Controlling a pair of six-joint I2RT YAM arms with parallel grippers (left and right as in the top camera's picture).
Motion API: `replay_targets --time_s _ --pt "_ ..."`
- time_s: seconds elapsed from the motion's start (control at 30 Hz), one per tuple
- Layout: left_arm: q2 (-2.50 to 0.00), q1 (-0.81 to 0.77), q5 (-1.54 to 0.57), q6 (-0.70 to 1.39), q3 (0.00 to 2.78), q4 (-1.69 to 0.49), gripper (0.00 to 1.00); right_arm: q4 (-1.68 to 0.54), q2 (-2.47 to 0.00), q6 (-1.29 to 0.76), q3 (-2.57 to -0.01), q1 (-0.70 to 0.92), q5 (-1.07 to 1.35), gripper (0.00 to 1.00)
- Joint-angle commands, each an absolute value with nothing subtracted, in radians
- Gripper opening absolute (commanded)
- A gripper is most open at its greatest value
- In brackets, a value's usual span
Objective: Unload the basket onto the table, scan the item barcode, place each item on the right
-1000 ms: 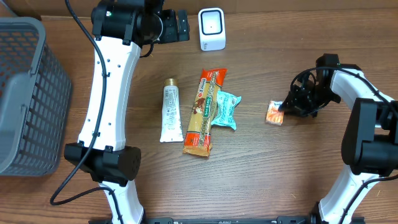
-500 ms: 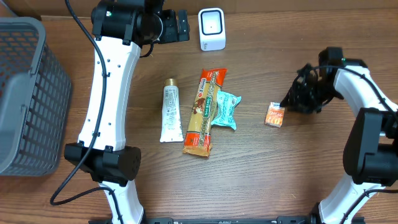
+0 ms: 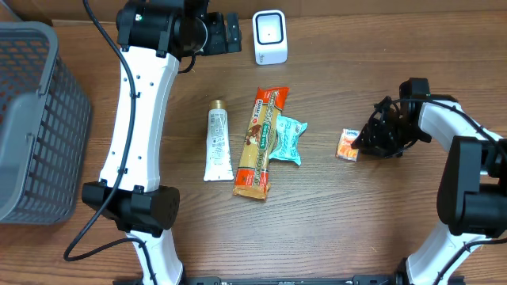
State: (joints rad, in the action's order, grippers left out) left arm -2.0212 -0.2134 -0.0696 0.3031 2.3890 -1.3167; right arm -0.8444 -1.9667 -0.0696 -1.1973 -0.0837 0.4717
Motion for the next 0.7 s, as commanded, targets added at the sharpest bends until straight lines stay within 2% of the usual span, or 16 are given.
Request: replay_targets --time_s 0.0,0.07,0.17,0.3,0.67 --pt "-2.031 -0.207 -0.060 0.284 2.390 -1.316 1.00 -0.792 -1.956 -0.105 -1.153 -0.077 0.450 0.28" --pt "-2.031 -0.207 -0.060 0.284 2.390 -1.316 1.00 -0.791 -1.956 -0.105 -1.151 -0.077 0.449 0.21" --pt "-2.031 -0.207 -0.060 0.284 2.390 -1.316 1.00 -0.833 -1.956 -0.105 -1.153 -0.077 0.451 0.16" --pt "-2.031 -0.207 -0.060 0.284 2.390 -1.316 1.00 -0.862 -1.956 -0.104 -1.162 -0.083 0.559 0.04" --pt "-2.031 -0.207 -0.060 0.284 2.390 -1.316 1.00 -1.048 -1.884 0.184 -1.351 -0.088 1.050 0.04"
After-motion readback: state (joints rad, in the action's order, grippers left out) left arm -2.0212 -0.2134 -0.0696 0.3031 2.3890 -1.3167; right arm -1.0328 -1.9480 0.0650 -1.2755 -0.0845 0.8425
